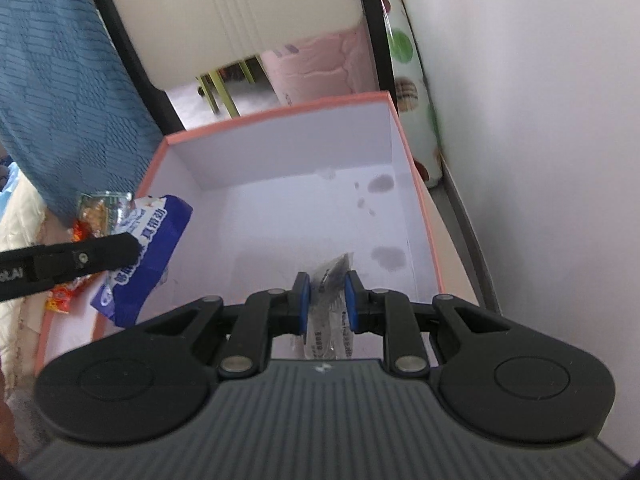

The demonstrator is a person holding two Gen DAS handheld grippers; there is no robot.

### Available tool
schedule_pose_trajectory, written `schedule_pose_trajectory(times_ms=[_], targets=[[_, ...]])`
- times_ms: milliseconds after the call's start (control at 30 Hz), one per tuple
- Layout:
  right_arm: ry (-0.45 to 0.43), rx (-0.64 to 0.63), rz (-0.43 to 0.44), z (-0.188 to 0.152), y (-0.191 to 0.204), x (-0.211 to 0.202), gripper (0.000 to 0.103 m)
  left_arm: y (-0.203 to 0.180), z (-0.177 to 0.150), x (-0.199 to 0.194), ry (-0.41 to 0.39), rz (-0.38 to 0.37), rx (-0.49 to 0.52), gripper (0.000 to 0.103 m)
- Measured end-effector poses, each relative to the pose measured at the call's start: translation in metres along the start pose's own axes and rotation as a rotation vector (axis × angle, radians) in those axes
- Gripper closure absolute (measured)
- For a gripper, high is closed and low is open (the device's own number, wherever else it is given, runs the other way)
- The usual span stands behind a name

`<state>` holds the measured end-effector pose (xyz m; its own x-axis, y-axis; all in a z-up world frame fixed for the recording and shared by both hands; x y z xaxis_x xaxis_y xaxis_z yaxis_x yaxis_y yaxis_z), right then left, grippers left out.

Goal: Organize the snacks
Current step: 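Carry both packets into the empty pink-rimmed box and open both grippers, then withdraw both tools from the box back toward the tray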

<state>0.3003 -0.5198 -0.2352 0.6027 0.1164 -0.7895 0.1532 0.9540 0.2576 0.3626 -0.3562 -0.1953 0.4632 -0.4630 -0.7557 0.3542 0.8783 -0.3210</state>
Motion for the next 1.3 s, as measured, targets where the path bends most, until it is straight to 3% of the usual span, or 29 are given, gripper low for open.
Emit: schedule_pose_trajectory(times_ms=[333, 400, 433, 467, 733, 1300], targets=[[0.002, 0.043, 0.001, 0.000, -0.017, 0.010, 0.080, -0.016, -0.008, 0.000, 0.000, -0.008, 0.044, 0.072], [-0.001, 0.043, -0.003, 0.002, -0.019, 0.007, 0.080, -0.019, -0.008, -0.005, -0.012, -0.005, 0.045, 0.060], [-0.001, 0.044, 0.000, 0.003, -0.020, 0.004, 0.080, -0.021, -0.007, -0.009, -0.025, -0.012, 0.048, 0.045], [-0.007, 0.044, 0.003, 0.005, -0.020, 0.000, 0.080, -0.022, -0.006, -0.015, -0.045, -0.015, 0.054, 0.037], [-0.096, 0.016, 0.008, 0.015, -0.009, -0.043, 0.079, -0.025, 0.002, -0.069, -0.164, 0.001, 0.084, 0.037], [-0.254, -0.050, 0.036, 0.006, 0.060, -0.132, 0.079, -0.013, 0.003, -0.197, -0.399, -0.015, 0.103, 0.037]])
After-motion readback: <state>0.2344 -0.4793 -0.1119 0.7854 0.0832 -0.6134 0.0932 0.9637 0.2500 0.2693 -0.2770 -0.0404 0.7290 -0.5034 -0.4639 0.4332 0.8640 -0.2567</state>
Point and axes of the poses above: each gripper's, at about its wrist camera, not at the fingertips, and x roughly the way its jaws point, y to its left, z to its top, the point moved 9 cm from there along x, roughly the way its jaws point, and after that the axes turned 1 degree about z, right-handed, at the moved point
